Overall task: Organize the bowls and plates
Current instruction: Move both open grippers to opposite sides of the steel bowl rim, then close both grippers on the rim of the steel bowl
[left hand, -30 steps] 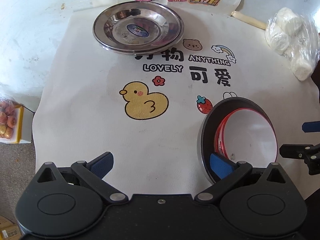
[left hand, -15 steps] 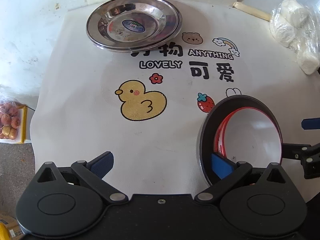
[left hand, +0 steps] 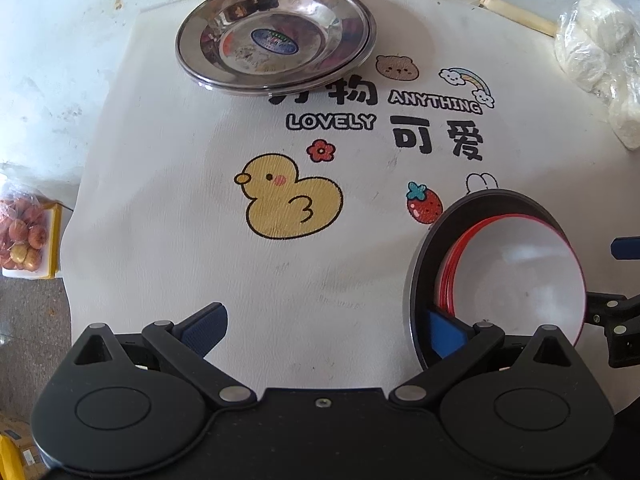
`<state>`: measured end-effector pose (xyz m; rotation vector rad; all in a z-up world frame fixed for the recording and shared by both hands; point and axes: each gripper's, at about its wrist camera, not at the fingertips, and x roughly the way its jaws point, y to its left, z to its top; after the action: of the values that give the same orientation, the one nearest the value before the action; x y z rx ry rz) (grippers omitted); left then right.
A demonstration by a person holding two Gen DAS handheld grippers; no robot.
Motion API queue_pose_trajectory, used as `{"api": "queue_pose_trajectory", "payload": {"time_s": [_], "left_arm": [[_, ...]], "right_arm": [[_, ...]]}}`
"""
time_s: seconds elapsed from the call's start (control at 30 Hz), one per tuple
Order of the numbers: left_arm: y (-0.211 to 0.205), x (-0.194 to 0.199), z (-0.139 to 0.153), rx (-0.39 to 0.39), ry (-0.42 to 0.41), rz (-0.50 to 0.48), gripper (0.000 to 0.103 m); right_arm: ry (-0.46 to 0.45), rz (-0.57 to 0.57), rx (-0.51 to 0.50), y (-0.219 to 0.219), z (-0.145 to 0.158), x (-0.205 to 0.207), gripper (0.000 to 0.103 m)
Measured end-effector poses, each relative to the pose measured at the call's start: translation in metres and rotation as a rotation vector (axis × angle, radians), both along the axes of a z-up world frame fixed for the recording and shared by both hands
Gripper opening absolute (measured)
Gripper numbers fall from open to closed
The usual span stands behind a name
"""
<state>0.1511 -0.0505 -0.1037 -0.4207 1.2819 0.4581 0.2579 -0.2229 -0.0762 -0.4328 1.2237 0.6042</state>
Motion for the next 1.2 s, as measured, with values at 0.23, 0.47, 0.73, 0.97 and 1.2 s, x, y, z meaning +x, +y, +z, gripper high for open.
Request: {"api": "queue_pose_trajectory", "payload": {"time_s": [0.23,0.47,0.73,0.97,1.2], "left_arm": [[-0.002,0.001,-0.003,-0.002,0.01,0.019,0.102],[0.0,-0.001,-0.004,-0.021,0.012,0.069,0.102],[0.003,-0.006,-0.006,-0.066,0.017,0.145,0.101],[0.003,-0.007,-0.003,-0.084,-0.003,0.164,0.095],[0.003,-0.009,-0.002,-0.108,-0.023,0.188,0.089]], "right_arm": [[-0.018,0.01,-0.006,0.003,-0.005,0.0,0.103],[-0.037,0.02,-0.021,0.005,-0.006,-0.002,0.103],[-0.09,0.072,-0.06,0.013,-0.005,-0.008,0.101],[-0.055,0.122,-0.02,0.017,-0.004,-0.009,0.078],[0.012,0.126,0.042,0.015,-0.006,-0.005,0.058]]}}
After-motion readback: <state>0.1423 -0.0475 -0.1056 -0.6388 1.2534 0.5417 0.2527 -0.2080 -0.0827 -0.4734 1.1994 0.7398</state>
